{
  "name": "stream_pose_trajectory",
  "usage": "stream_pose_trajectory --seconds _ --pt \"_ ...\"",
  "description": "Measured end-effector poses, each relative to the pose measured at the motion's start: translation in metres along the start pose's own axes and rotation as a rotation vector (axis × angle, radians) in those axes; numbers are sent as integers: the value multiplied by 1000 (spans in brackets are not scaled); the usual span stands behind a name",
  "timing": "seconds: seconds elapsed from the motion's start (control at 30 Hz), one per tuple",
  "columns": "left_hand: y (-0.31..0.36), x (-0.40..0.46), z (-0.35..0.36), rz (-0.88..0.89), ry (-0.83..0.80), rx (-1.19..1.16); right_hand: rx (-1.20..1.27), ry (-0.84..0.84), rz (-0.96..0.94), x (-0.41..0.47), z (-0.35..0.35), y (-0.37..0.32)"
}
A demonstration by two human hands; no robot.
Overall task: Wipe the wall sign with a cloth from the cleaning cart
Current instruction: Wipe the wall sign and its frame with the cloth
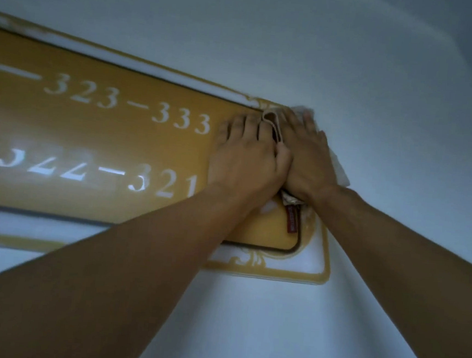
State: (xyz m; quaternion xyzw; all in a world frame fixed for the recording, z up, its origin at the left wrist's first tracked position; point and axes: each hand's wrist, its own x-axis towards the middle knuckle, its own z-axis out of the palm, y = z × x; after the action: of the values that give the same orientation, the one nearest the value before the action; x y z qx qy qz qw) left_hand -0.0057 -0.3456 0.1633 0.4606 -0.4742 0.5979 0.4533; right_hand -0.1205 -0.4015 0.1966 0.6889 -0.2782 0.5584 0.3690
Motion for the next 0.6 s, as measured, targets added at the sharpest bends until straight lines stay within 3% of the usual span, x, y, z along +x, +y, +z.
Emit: stream_pose_trajectory --seconds 0.3,0.6 --pt "-13 -52 -19 29 -96 45 2 -39 -32 -51 4 -15" --pt "6 -118 -22 -66 -144 70 -10 7 -67 -102 10 -21"
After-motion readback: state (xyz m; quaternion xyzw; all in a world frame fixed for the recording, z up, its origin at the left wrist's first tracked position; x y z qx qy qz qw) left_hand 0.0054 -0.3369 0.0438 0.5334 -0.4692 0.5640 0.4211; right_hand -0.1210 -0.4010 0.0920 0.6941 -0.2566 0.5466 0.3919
